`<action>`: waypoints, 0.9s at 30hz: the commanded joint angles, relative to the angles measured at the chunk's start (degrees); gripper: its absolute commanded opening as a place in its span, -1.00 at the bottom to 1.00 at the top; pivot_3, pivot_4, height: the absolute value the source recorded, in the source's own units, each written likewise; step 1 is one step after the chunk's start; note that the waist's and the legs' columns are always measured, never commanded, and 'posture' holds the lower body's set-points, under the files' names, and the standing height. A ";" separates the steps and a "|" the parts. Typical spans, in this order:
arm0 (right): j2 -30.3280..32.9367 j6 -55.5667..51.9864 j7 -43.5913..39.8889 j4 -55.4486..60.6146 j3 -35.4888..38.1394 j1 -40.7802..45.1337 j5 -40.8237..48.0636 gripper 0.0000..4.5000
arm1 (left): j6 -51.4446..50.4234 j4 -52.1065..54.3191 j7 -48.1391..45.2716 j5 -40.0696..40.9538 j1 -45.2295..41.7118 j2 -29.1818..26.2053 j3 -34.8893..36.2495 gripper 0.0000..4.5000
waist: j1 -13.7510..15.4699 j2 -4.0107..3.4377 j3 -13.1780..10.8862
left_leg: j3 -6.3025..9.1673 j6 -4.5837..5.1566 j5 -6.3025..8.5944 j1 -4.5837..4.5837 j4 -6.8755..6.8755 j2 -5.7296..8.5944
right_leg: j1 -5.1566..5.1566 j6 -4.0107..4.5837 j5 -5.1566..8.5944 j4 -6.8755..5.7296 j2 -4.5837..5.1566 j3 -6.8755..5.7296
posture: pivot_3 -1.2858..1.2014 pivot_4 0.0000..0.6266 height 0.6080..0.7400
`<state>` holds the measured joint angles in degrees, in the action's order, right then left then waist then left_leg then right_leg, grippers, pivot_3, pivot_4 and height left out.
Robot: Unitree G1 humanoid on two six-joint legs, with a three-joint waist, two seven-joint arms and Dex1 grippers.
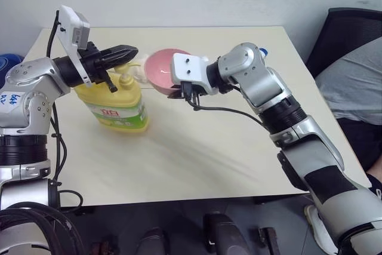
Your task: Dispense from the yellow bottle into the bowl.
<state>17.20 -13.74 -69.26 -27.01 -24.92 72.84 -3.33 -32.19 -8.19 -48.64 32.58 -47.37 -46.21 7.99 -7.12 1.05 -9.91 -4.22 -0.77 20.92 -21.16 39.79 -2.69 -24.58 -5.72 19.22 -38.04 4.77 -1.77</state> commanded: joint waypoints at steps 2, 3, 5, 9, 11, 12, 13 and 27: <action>-0.81 0.03 -1.13 1.51 1.28 1.96 0.76 -1.00 | -1.72 -0.61 1.28 -4.28 0.91 -1.43 -1.25 -0.99 | 0.00 0.00 0.00 | 0.05 0.00 0.00 0.00 0.02 0.00 | 0.04 0.00 0.00 -0.01 0.01 -0.05 | 0.03 -0.52 1.00; -1.13 -0.21 -1.27 1.55 1.31 2.08 0.93 -1.00 | -1.75 -0.57 1.31 -4.78 1.30 -1.41 -1.48 -0.99 | -0.01 -0.01 0.00 | 0.06 0.00 0.00 0.00 0.03 0.00 | 0.04 0.00 0.00 -0.01 0.02 -0.07 | 0.03 -0.52 1.00; -1.66 -0.38 -1.36 1.27 1.33 2.37 0.91 -1.00 | -1.86 -0.60 1.75 -5.47 1.91 -1.03 -1.64 -0.99 | -0.08 -0.01 0.01 | 0.07 0.00 0.00 0.01 0.04 0.00 | 0.05 0.00 0.00 -0.03 0.02 -0.08 | 0.03 -0.52 1.00; -2.65 -0.63 -1.30 0.04 1.86 2.82 1.08 -1.00 | -1.81 -0.91 1.31 -6.47 3.13 -0.66 -2.25 -0.99 | -0.15 -0.03 0.01 | 0.10 -0.01 -0.01 0.04 0.13 -0.01 | 0.06 0.00 0.00 -0.16 0.03 -0.08 | 0.03 -0.52 1.00; -2.93 -0.82 -1.41 -0.44 1.99 2.94 1.21 -1.00 | -2.03 -0.97 0.99 -6.72 3.97 -0.61 -2.55 -0.99 | -0.10 -0.06 0.03 | 0.12 -0.01 -0.01 0.04 0.15 0.00 | 0.07 0.00 0.00 -0.18 0.05 -0.11 | 0.03 -0.52 1.00; -3.07 -0.88 -1.42 -0.71 2.04 3.00 1.25 -1.00 | -2.01 -1.10 0.92 -6.95 4.42 -0.57 -2.73 -0.99 | -0.08 -0.07 0.04 | 0.17 -0.02 -0.01 0.05 0.17 0.01 | 0.08 0.00 0.00 -0.24 0.09 -0.16 | 0.03 -0.52 1.00; -3.15 -0.84 -1.45 -1.00 2.04 3.10 1.23 -1.00 | -2.01 -1.36 1.08 -7.31 4.88 -0.53 -2.95 -0.99 | -0.07 -0.10 0.05 | 0.22 -0.01 -0.01 0.06 0.17 0.03 | 0.12 0.00 0.00 -0.27 0.14 -0.22 | 0.03 -0.52 1.00; -3.95 -0.40 -0.94 -4.46 3.18 4.49 1.56 -1.00 | -0.43 -5.93 0.09 -11.01 6.93 2.99 -6.73 -0.99 | 1.07 -0.59 0.28 | 0.39 0.01 0.00 0.96 -0.06 0.28 | 1.07 0.01 0.01 -0.12 0.75 -1.06 | 0.03 -0.52 1.00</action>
<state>13.71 -14.98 -70.43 -32.14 -23.97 75.61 -2.81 -29.77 -8.74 -47.41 26.23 -44.87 -43.74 7.42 -6.04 0.46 -9.63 -3.81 -0.75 20.93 -20.14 39.67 -2.42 -23.35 -5.70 19.23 -37.92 5.52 -2.82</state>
